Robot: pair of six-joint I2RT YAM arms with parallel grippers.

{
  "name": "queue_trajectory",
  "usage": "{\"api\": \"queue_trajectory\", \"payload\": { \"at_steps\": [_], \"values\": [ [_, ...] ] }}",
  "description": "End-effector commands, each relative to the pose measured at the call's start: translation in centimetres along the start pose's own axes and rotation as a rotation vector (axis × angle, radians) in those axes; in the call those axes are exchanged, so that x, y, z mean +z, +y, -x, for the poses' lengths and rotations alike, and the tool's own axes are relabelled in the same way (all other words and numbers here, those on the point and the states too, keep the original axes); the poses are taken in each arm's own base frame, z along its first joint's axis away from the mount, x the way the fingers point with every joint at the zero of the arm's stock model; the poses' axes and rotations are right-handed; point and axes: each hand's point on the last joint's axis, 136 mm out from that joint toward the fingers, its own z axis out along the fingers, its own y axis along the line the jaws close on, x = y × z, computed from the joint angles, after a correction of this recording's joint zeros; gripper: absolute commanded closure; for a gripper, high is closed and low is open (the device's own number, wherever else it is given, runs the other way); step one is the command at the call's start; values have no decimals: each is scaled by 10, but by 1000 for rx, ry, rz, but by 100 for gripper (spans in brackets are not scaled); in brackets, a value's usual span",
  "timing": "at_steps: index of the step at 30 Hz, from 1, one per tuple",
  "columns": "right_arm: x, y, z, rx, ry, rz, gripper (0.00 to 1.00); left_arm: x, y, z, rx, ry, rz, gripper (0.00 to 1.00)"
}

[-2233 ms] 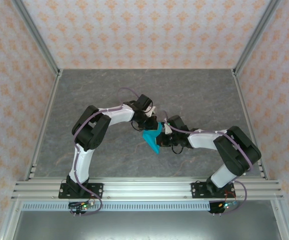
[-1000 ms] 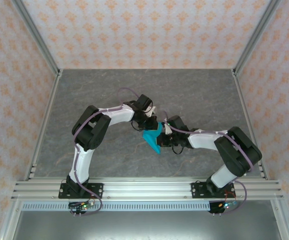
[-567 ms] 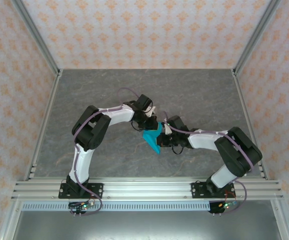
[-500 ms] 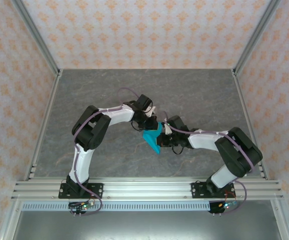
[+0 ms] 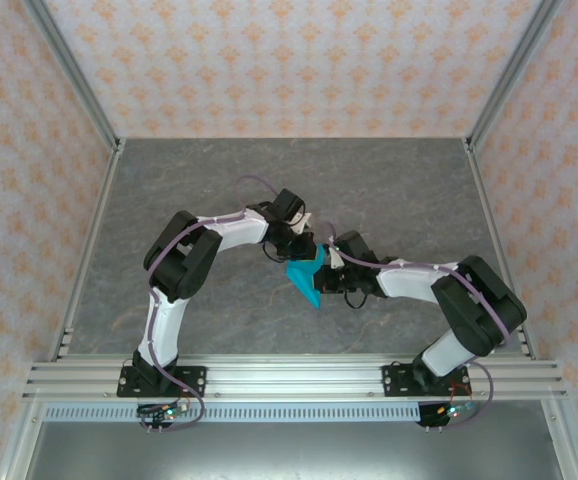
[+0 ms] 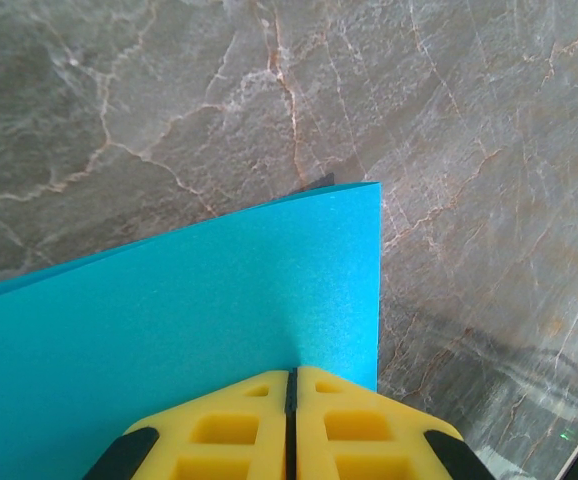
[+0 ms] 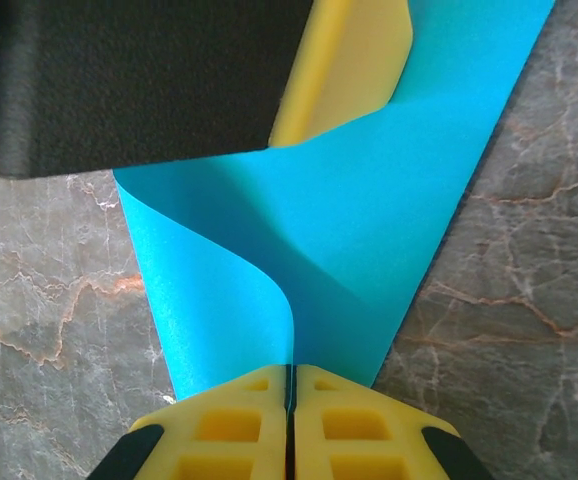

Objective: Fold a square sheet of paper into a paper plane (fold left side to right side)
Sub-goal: Third fold the triangle at the center of the table.

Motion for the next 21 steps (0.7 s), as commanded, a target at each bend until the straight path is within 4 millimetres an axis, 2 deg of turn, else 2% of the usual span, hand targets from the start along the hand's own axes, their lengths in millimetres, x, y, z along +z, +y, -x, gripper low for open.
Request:
{"api": "queue_trajectory", "payload": {
  "at_steps": [1, 11, 21],
  "values": [
    [2, 0, 5, -24, -2, -24, 92, 23, 29, -33, -49, 98, 86, 91],
    [6, -2, 2, -18, 17, -25, 92, 23, 29, -33, -49, 98, 86, 91],
    [13, -19, -15, -14, 80, -99, 92, 22, 27, -33, -50, 96, 81, 91]
  ]
}}
